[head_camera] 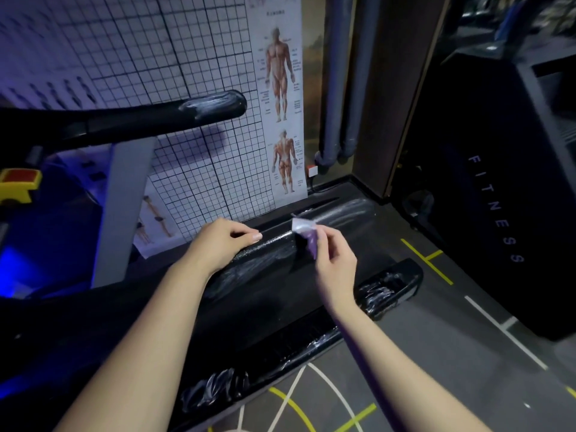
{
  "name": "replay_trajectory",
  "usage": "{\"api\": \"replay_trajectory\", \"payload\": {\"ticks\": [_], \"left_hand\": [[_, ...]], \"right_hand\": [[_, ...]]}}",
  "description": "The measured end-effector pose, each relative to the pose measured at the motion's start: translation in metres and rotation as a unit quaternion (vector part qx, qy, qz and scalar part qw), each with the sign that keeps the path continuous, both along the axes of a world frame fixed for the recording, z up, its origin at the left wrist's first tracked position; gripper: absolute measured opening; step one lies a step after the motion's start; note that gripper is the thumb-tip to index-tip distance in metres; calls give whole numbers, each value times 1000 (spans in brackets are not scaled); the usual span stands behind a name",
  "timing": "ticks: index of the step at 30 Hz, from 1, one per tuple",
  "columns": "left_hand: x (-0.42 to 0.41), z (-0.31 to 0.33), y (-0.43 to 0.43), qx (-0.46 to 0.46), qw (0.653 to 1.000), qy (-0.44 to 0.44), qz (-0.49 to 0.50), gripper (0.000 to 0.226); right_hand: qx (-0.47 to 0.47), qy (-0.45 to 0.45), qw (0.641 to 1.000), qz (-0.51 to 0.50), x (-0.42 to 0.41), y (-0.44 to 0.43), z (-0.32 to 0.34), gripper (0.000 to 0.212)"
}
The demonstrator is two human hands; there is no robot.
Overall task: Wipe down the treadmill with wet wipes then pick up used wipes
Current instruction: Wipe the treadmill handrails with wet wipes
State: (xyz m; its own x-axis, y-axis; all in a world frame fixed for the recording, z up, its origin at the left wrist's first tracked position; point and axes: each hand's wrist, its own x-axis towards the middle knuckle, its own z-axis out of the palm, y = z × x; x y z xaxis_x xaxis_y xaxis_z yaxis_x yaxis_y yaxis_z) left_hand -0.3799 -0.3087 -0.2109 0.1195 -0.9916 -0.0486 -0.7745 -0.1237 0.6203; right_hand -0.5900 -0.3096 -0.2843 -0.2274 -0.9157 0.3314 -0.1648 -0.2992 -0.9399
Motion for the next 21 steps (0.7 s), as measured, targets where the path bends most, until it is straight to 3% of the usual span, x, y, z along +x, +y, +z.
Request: {"api": "replay_trajectory", "payload": {"ticks": [4,7,9,12,16,21], "left_hand": [[7,6,21,-125,977,-174,7,36],[45,12,52,-238,958,-157,24,34],[77,14,80,-266,943,-189,61,29],[116,15,126,-266,934,-223,85,29],[162,6,170,-253,930,-250,92,35],[190,-8,190,-282,917,-275,63,36]], "right_hand": [[110,-72,991,11,-2,17,-2,19],[229,-203,951,36,-3,30,0,20],[271,-254,923,101,4,45,4,30],[263,-192,932,162,24,74,2,19],[217,-202,928,226,67,116,-7,20],[141,-72,973,171,123,149,-12,7]]}}
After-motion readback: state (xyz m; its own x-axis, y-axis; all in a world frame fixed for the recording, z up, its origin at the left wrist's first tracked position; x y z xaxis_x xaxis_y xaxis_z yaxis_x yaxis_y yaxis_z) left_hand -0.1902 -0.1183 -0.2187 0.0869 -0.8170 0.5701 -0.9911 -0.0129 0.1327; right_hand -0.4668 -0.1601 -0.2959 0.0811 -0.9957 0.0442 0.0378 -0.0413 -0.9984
